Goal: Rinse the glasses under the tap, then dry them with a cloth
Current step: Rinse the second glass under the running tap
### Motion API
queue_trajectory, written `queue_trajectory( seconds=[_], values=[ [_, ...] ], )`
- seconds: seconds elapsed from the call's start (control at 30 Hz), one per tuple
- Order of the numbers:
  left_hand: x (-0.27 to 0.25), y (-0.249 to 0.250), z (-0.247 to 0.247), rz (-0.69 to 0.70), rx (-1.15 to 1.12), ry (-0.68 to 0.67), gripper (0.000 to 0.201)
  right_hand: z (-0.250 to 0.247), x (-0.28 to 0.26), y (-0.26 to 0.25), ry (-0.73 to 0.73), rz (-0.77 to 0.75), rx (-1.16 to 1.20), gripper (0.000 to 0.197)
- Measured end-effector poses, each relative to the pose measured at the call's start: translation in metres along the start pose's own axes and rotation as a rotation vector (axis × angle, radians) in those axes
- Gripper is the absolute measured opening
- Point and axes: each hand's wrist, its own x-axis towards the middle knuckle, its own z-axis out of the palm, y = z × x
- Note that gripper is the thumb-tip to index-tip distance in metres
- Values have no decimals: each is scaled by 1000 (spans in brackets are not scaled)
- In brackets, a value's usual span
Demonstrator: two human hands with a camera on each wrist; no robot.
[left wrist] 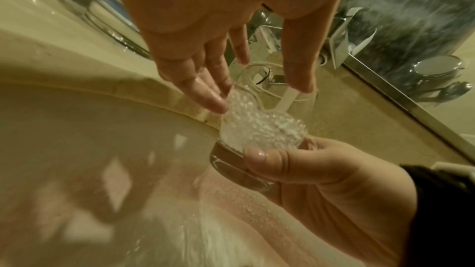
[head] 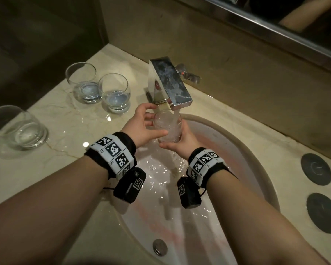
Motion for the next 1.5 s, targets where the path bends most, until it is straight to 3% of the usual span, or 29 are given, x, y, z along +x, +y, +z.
queue_trajectory(
  seconds=[0.27, 0.47, 0.57, 0.67, 0.93, 1.1, 1.33, 1.5],
  values=[
    [1, -2, -2, -69, -71, -3, 65, -2, -7, -6, 20, 46, -10, 89],
    [-3, -2, 3, -153, 23, -46, 63, -23, -29, -22, 16, 83, -72, 70],
    [-9, 4, 9, -176, 99, -47, 61, -36, -40, -33, 34, 109, -318, 78],
    [-18, 8, 15, -152, 146, 16, 50, -51, -54, -53, 25, 105, -646, 73],
    [-56, 23, 20, -61, 213, 54, 18, -48, -89, -114, -84, -117, -1465, 64],
    [-79, 29, 14, -67, 233, 56, 24, -29, -108, -144, -150, -233, -1837, 60],
    [-113, 29, 7, -134, 142, 14, 22, -14, -132, -157, -202, -275, -1845, 64],
    [-139, 33, 2, -208, -114, 9, 23, -7, -145, -153, -93, -238, -1275, 79]
  ],
)
